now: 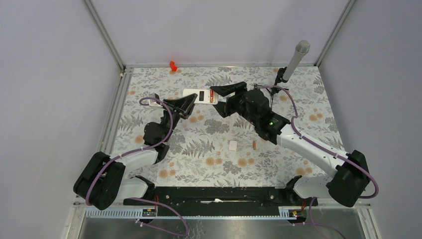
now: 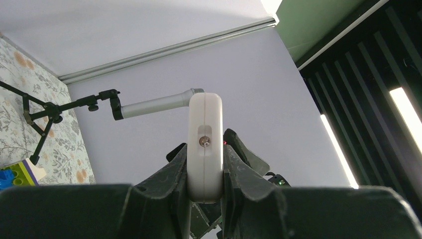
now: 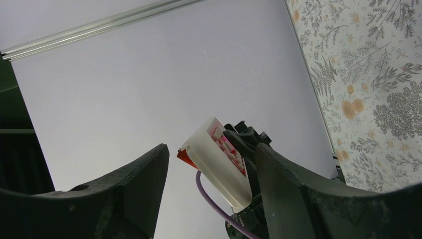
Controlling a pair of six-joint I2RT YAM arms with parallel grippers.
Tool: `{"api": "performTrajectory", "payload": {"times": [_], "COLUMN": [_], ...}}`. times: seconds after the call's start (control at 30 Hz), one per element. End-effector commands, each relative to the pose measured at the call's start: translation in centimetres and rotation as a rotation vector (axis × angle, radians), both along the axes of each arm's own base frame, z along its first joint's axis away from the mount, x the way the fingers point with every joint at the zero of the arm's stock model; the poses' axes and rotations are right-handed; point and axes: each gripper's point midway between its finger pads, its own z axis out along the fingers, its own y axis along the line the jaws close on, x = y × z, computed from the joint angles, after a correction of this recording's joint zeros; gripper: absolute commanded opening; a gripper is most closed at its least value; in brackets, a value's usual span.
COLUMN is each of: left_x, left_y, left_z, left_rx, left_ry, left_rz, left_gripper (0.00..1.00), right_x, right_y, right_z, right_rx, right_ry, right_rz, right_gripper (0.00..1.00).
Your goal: Load the batteries into the remote control
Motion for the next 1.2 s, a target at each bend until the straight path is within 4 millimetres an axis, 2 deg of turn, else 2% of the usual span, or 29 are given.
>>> {"api": "performTrajectory", "payload": {"times": [0.0, 0.43, 0.73, 1.17], "left_x": [-1.1, -1.1, -0.7, -0.6], "left_y": [0.7, 0.8, 0.8, 0.8], "left_z": [3.1, 3.5, 3.9, 4.1], "left_rx": [-0.053, -0.063, -0.080, -0.081], "left_ry": [-0.120, -0.131, -0.126, -0.132], "left_rz": [0.017, 0.018, 0.027, 0.029], "left_gripper": [0.00, 0.00, 0.00, 0.00], "right_x": [0.2, -0.2, -0.5, -0.9], "right_y": [0.2, 0.5, 0.5, 0.5], "right_z": [2.0, 1.3, 1.1, 0.0], "right_rx": [0.065, 0.086, 0.084, 0.066], "right_ry": [-0.036, -0.012, -0.007, 0.004], "right_rz": [0.014, 0.039, 0.050, 0.068], "right_gripper": [0.68, 0.52, 0.47, 0.22]}}
